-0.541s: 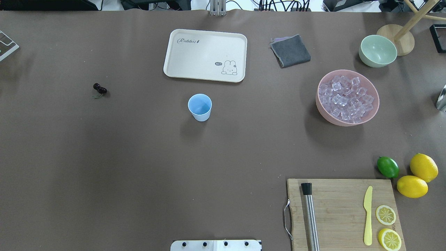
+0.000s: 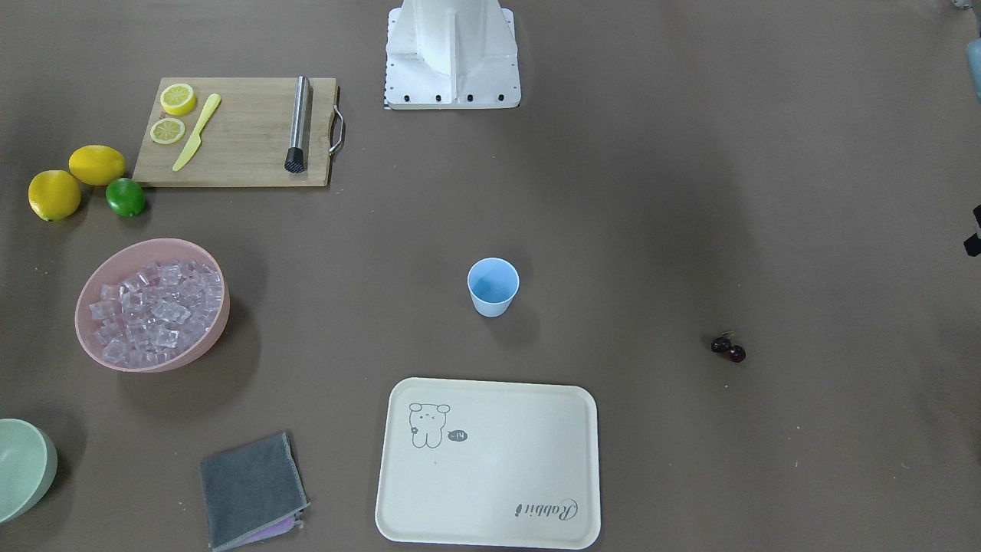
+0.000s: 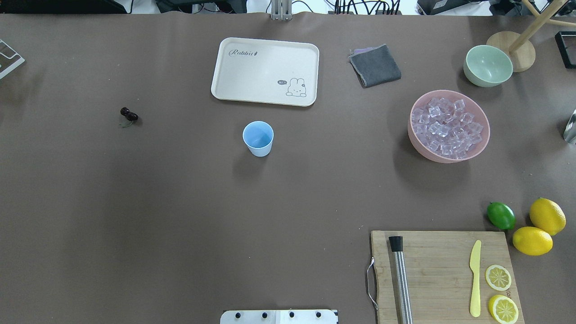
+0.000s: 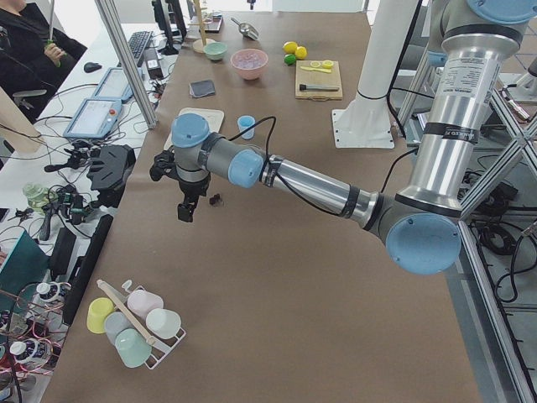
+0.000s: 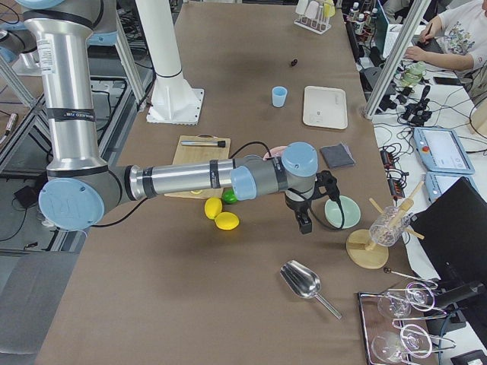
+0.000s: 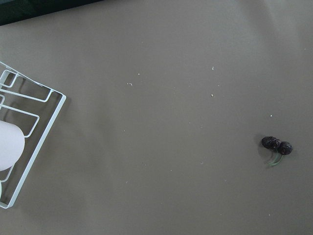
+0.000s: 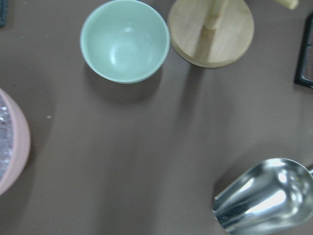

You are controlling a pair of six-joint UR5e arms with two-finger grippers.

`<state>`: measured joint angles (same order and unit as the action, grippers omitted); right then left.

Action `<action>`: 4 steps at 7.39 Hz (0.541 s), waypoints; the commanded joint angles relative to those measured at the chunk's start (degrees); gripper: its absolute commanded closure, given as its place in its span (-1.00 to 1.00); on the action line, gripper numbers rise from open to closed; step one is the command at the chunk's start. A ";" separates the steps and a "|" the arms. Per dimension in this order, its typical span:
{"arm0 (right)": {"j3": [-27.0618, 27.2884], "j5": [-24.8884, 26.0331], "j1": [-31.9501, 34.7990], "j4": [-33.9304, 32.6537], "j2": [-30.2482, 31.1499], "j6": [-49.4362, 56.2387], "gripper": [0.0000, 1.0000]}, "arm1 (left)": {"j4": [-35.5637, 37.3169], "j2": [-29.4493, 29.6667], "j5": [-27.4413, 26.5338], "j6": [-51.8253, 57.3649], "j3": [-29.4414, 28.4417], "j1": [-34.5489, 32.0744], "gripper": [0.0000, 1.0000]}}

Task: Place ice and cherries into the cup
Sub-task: 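Move the right gripper over the pink bowl of ice cubes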

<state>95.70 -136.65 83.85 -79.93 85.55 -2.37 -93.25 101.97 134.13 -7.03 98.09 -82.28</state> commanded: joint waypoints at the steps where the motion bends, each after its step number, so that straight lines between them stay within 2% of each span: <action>1: 1.60 0.83 -10.32 3.28 -4.83 -15.23 -0.99 | -0.18 -0.28 0.08 -0.61 0.52 0.01 -0.96; 4: 0.37 14.79 -25.35 5.56 -15.28 -23.45 -0.98 | -0.18 1.11 0.00 -2.20 0.09 0.45 -0.96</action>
<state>96.80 -127.42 65.04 -75.89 74.76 -22.62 -93.46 102.41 134.15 -8.88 98.39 -81.94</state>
